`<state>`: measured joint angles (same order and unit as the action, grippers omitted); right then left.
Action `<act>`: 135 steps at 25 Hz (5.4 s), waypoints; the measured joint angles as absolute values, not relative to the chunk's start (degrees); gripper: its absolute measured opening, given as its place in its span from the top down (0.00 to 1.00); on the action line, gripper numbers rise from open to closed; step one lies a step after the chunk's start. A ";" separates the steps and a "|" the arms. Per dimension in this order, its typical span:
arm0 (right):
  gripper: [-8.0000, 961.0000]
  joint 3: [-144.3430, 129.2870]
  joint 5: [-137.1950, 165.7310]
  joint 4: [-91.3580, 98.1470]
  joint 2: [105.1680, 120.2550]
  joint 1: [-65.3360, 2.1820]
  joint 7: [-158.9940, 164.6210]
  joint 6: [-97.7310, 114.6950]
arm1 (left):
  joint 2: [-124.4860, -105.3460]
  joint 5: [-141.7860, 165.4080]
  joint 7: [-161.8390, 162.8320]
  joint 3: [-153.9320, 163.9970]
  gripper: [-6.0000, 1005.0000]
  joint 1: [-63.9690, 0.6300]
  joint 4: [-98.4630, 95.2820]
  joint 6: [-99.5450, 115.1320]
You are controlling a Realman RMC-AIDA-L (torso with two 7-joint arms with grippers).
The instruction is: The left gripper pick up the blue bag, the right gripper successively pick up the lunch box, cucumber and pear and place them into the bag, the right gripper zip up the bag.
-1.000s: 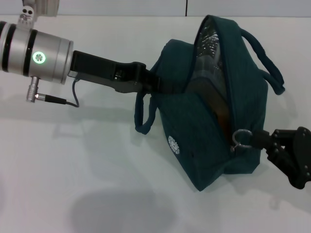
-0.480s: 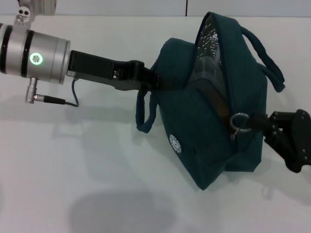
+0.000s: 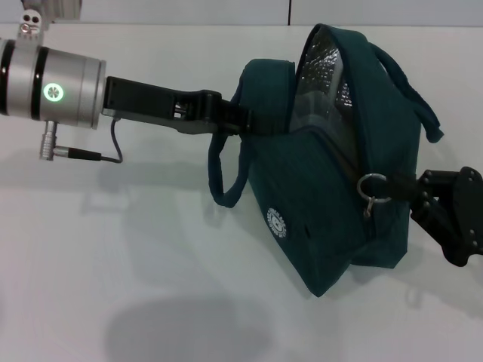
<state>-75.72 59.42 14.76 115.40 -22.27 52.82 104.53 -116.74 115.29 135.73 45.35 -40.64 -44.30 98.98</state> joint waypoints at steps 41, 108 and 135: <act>0.99 -75.24 48.80 15.73 115.80 -28.35 50.10 102.55 | -119.25 93.95 95.41 46.06 0.20 -19.84 -42.72 110.55; 0.83 -86.84 41.98 17.13 115.79 -27.63 54.31 105.66 | -118.64 87.78 70.26 45.51 0.27 -23.54 -19.78 95.96; 0.25 -107.71 41.92 15.68 116.22 -26.69 58.78 92.64 | -119.35 91.15 75.14 45.88 0.27 -23.50 -19.69 98.20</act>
